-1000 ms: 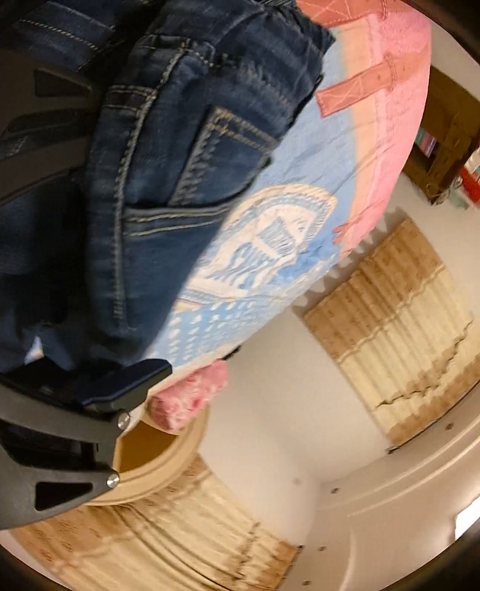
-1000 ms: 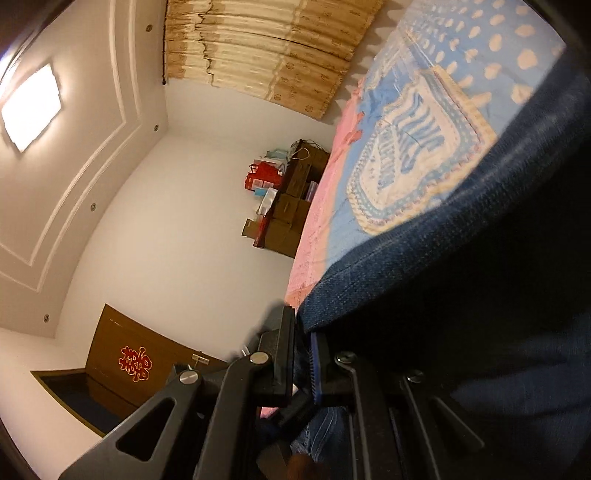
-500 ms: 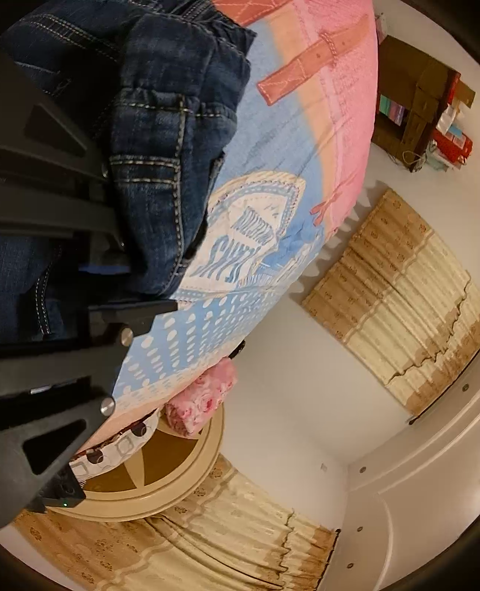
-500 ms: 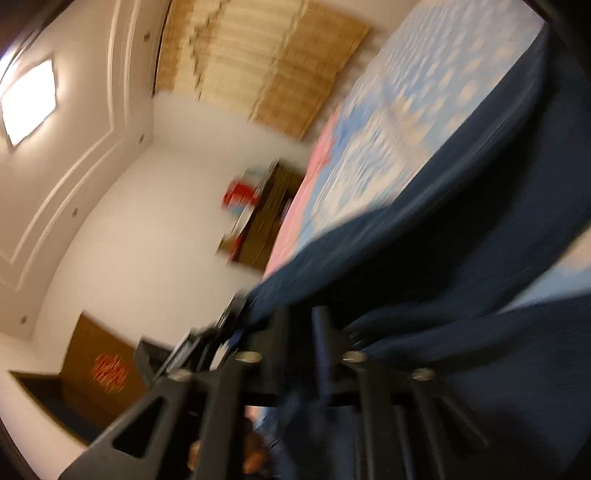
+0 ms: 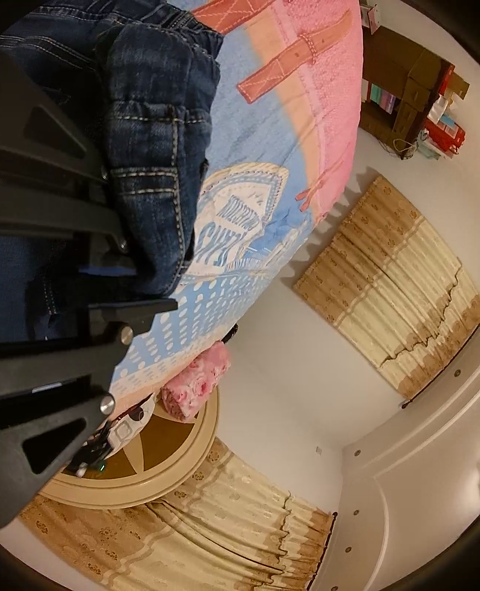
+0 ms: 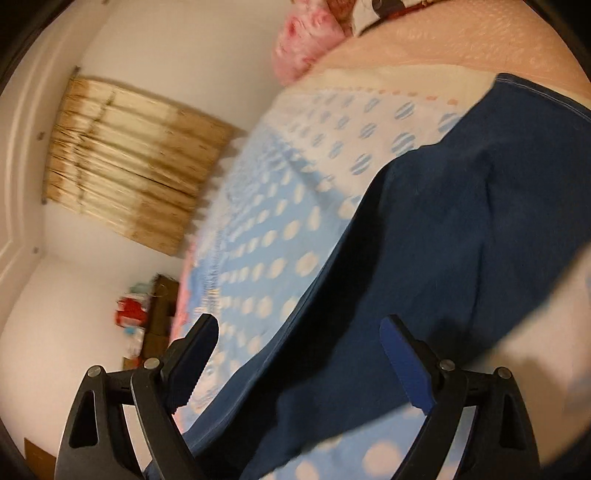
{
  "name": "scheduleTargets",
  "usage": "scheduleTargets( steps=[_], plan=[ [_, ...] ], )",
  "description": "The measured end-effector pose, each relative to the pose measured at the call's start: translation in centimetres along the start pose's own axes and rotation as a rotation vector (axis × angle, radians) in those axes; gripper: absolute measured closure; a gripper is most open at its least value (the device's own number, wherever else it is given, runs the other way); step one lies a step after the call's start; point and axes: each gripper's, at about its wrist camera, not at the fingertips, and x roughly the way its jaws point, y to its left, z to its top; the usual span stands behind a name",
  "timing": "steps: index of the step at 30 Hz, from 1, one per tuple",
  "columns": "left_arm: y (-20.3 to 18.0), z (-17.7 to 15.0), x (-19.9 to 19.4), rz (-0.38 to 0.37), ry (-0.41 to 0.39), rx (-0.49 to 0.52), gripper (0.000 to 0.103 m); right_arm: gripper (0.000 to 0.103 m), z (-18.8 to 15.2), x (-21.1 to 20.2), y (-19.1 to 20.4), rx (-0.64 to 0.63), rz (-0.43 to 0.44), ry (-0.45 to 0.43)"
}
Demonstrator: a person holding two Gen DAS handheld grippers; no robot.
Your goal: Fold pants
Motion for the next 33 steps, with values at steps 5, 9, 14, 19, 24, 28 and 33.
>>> scheduleTargets(
  steps=[5,9,14,19,24,28,33],
  plan=[
    [0.1,0.2,-0.7,0.01,-0.014,0.01,0.093,0.038,3.4,4.5,-1.2,0.019,-0.097,0.041],
    [-0.1,0.3,-0.2,0.022,-0.008,0.029,0.093,0.068,4.7,7.4,-1.2,0.03,-0.195,0.058],
    [0.0,1.2,1.2,0.048,0.006,0.028,0.093,0.1,5.8,6.5,-1.1,0.052,-0.227,0.045],
    [-0.5,2.9,-0.6,0.039,-0.025,0.034,0.093,0.1,6.0,-0.7,1.6,-0.035,-0.033,-0.063],
    [-0.9,3.6,-5.3,0.004,-0.083,0.026,0.093,0.1,3.9,-10.1,4.7,-0.133,0.167,-0.129],
    [-0.6,2.8,-9.7,-0.01,-0.11,0.027,0.093,0.1,-0.4,-16.9,5.0,-0.214,0.318,-0.153],
    [0.9,0.0,-13.0,0.005,-0.077,0.021,0.093,0.1,-8.2,-22.2,0.4,-0.259,0.388,-0.139]
  ],
)
